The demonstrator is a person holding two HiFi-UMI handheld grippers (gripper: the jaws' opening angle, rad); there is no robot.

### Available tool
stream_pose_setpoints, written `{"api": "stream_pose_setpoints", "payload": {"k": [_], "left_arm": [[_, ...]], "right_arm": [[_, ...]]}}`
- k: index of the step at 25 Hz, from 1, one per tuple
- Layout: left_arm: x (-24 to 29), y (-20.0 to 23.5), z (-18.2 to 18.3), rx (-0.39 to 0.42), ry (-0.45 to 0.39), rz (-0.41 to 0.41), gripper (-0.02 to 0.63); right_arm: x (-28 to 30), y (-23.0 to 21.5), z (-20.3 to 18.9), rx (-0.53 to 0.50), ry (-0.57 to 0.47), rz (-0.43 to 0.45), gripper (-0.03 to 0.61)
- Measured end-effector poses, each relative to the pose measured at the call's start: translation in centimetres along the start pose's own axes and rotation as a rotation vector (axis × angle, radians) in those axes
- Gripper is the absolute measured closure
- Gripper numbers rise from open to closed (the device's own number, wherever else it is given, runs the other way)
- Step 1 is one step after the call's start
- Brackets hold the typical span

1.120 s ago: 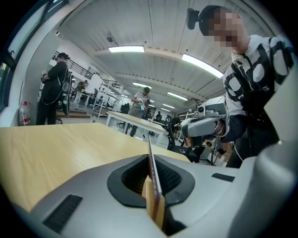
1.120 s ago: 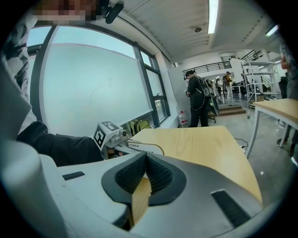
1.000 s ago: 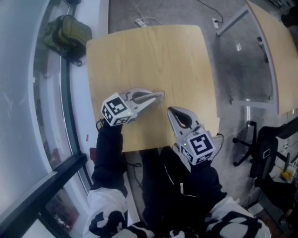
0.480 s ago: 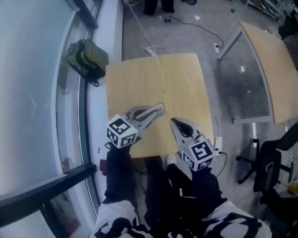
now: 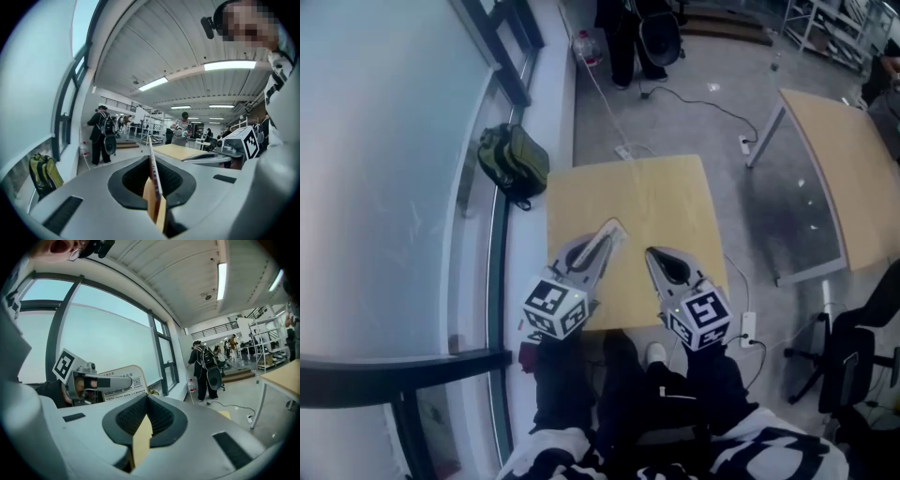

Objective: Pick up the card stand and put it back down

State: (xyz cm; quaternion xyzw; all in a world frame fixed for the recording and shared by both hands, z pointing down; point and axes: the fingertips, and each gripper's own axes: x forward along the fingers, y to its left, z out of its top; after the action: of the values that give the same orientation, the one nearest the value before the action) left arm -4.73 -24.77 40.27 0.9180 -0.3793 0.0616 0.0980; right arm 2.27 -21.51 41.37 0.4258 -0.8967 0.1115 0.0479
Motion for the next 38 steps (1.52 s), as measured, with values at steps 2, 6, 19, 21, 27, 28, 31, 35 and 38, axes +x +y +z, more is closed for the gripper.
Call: {"api": "stream_pose_setpoints", "payload": {"k": [2, 6, 19, 21, 27, 28, 31, 35, 38], "left_arm": [[-1.4, -0.6, 1.3, 0.012, -0.03, 0.059, 0.592], [-4.2, -1.7, 3.4, 0.022, -0.094, 0.165, 0.592], [-10.7, -2.1, 6.4, 0.111, -0.23, 0.523, 0.592], [-11.4, -1.5, 6.1, 0.109, -0.235, 0.563, 0.592], [-12.0, -0.6, 4.2, 0.07, -0.219, 0.598, 0.592], [-11.9, -0.8, 4.0, 0.068, -0.219, 0.593, 0.592], [-11.4, -1.7, 4.5, 0.069, -0.231, 0.574, 0.592], [-10.9, -3.0, 5.0, 0.101, -0.238, 0.534, 0.592], [-10.9, -3.0, 4.8, 0.086, -0.242, 0.534, 0.592]], "right_arm": [[-0.6, 0.7, 1.7, -0.015, -0.02, 0.0, 0.56], [-1.8, 1.9, 4.6, -0.041, -0.068, 0.003, 0.56], [-2.9, 4.6, 7.3, -0.104, -0.117, -0.071, 0.56], [-3.0, 5.1, 7.4, -0.115, -0.119, -0.07, 0.56], [-3.0, 6.8, 7.7, -0.14, -0.127, -0.046, 0.56], [-3.1, 6.9, 7.7, -0.143, -0.128, -0.045, 0.56], [-3.1, 7.1, 7.6, -0.144, -0.129, -0.046, 0.56], [-3.2, 7.2, 7.7, -0.145, -0.133, -0.047, 0.561], [-3.3, 7.1, 7.6, -0.143, -0.133, -0.051, 0.56]]}}
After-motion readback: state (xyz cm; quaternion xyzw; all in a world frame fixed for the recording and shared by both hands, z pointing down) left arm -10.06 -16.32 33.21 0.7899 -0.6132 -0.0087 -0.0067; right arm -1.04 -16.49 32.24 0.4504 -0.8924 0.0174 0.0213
